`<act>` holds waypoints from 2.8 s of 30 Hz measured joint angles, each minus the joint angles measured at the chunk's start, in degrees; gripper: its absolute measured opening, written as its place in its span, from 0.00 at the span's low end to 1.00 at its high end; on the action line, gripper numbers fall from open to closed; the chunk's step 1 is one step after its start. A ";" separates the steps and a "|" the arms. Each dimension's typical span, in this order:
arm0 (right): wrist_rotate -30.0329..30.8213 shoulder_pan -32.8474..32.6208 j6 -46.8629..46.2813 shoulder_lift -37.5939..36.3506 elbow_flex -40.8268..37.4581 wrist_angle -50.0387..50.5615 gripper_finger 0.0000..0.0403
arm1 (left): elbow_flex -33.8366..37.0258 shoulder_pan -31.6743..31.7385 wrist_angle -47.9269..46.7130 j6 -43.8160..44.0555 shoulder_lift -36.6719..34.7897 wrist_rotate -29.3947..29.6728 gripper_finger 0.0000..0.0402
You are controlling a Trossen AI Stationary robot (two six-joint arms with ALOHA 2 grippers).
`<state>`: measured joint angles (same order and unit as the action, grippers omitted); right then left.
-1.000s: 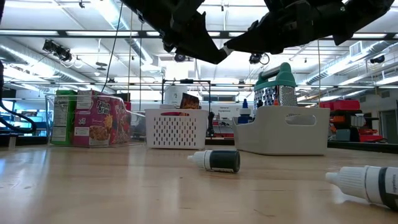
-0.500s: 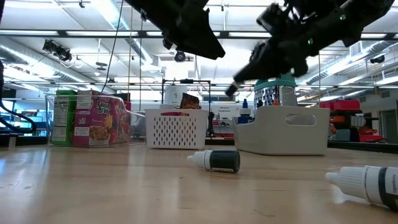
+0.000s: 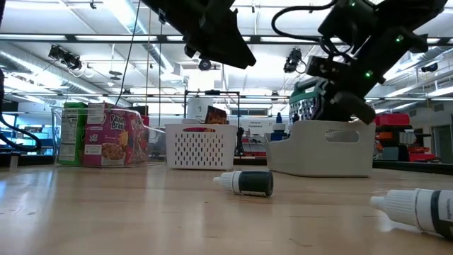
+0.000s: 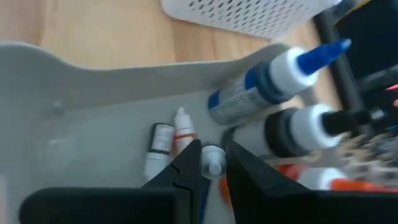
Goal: Pick & Place Kitchen Items
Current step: Put the small blue food coloring into the gray bin, then put the small green food coloring into the gray bin
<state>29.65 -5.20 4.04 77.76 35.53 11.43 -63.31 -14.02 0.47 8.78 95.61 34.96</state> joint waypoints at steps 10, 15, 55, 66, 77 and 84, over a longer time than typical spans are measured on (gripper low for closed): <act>-3.63 1.65 -1.83 0.00 0.00 -0.94 0.21 | 0.00 0.00 0.11 5.20 0.02 -0.04 0.38; -3.59 1.63 -0.13 0.00 0.00 -1.20 0.26 | 0.00 0.00 0.11 4.37 0.02 -0.04 0.38; -5.75 0.84 0.85 -0.04 0.02 -19.73 0.36 | 21.52 -10.73 31.15 0.98 4.38 -23.41 0.41; -6.71 0.88 0.91 -0.07 0.04 -20.68 0.36 | 15.45 -10.54 32.37 -2.24 16.36 -25.60 0.52; -6.75 0.86 0.91 -0.07 0.07 -21.71 0.36 | 13.77 -8.19 34.50 -1.69 22.07 -29.69 0.48; -6.67 0.86 0.91 -0.07 0.07 -22.69 0.36 | 13.70 -8.04 34.53 -3.52 22.31 -28.15 0.28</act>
<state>22.98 -4.34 4.95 77.69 35.59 -11.26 -49.60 -22.06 35.00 5.25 117.92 6.81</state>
